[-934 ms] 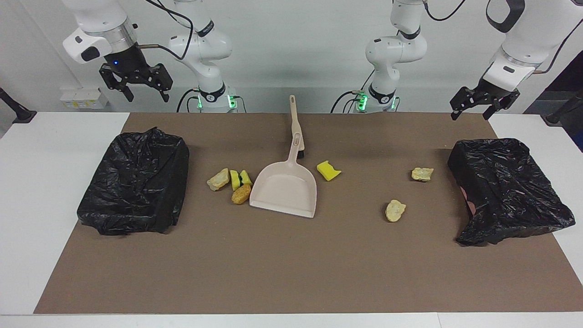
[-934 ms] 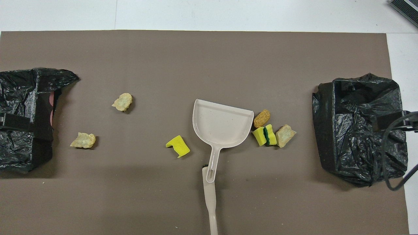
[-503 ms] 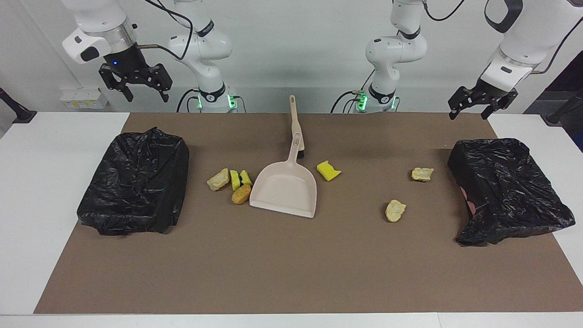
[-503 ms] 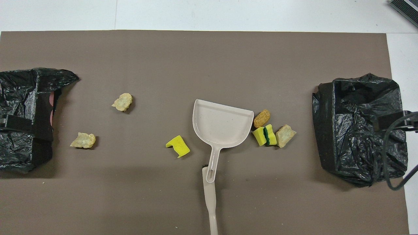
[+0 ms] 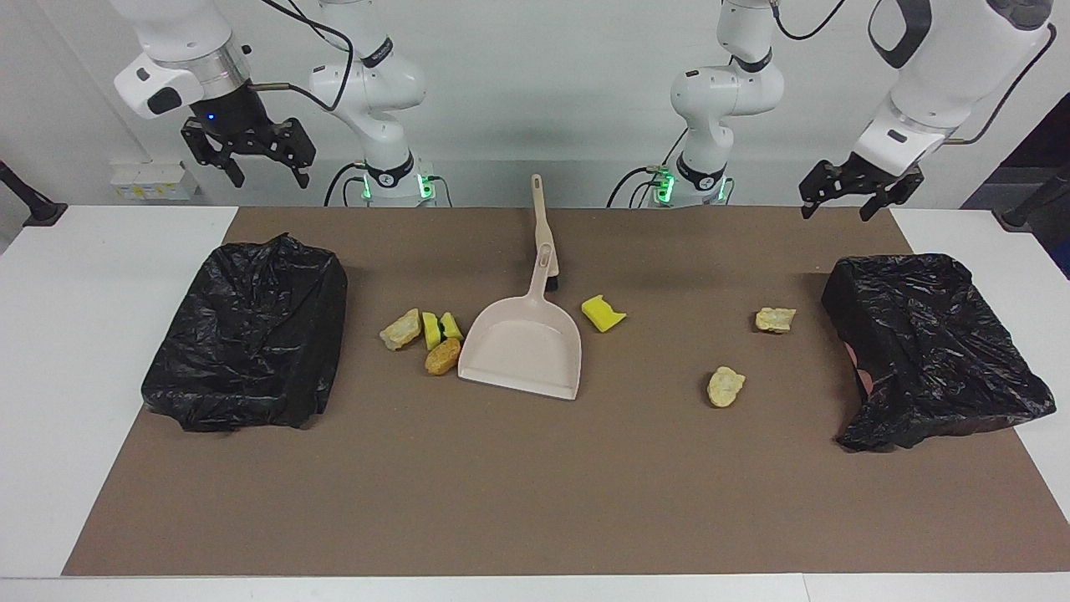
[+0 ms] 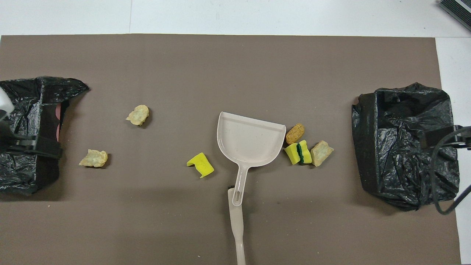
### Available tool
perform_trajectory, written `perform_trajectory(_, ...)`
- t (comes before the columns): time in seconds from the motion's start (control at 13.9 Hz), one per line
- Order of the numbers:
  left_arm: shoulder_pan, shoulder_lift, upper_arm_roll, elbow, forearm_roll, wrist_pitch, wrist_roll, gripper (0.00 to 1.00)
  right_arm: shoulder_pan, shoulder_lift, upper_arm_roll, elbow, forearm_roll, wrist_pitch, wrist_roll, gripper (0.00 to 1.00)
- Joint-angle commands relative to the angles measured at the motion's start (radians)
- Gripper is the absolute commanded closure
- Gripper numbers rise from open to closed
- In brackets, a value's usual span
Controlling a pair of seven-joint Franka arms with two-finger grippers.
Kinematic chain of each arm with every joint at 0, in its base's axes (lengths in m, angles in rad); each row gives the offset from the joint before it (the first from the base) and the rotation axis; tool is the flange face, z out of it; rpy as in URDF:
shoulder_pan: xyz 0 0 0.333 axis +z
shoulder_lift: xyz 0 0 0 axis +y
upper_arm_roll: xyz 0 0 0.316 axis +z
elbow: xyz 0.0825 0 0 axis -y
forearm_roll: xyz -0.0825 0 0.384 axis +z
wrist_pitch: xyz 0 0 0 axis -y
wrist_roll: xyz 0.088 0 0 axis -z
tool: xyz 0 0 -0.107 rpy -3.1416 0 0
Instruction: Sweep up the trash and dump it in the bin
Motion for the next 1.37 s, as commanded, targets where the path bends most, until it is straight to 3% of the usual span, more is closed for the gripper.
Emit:
perform_trajectory(0.0, -0.116, -0.071, 0.011, -0.079, -0.005, 0.011, -0.094, 0.00, -0.012, -0.019, 0.004, -0.024, -0.011, 0.018, -0.035, 0.00)
perform_trajectory(0.36, -0.363, -0.086, 0.009, -0.136, -0.042, 0.042, -0.353, 0.00, -0.012, -0.019, 0.004, -0.024, -0.011, 0.016, -0.036, 0.00)
perform_trajectory(0.58, -0.525, -0.097, 0.009, -0.194, -0.062, 0.121, -0.555, 0.00, -0.012, -0.019, 0.004, -0.024, -0.010, 0.016, -0.036, 0.00)
perform_trajectory(0.86, -0.679, -0.085, 0.009, -0.324, -0.062, 0.319, -0.732, 0.00, -0.012, -0.019, 0.004, -0.026, -0.011, 0.013, -0.036, 0.00)
perform_trajectory(1.15, -0.782, 0.039, 0.009, -0.372, -0.062, 0.451, -0.848, 0.00, -0.012, -0.019, 0.004, -0.024, -0.011, 0.012, -0.036, 0.00)
perform_trajectory(1.29, -0.808, 0.053, 0.009, -0.435, -0.062, 0.552, -0.858, 0.00, -0.012, -0.019, 0.004, -0.026, -0.011, 0.012, -0.035, 0.00)
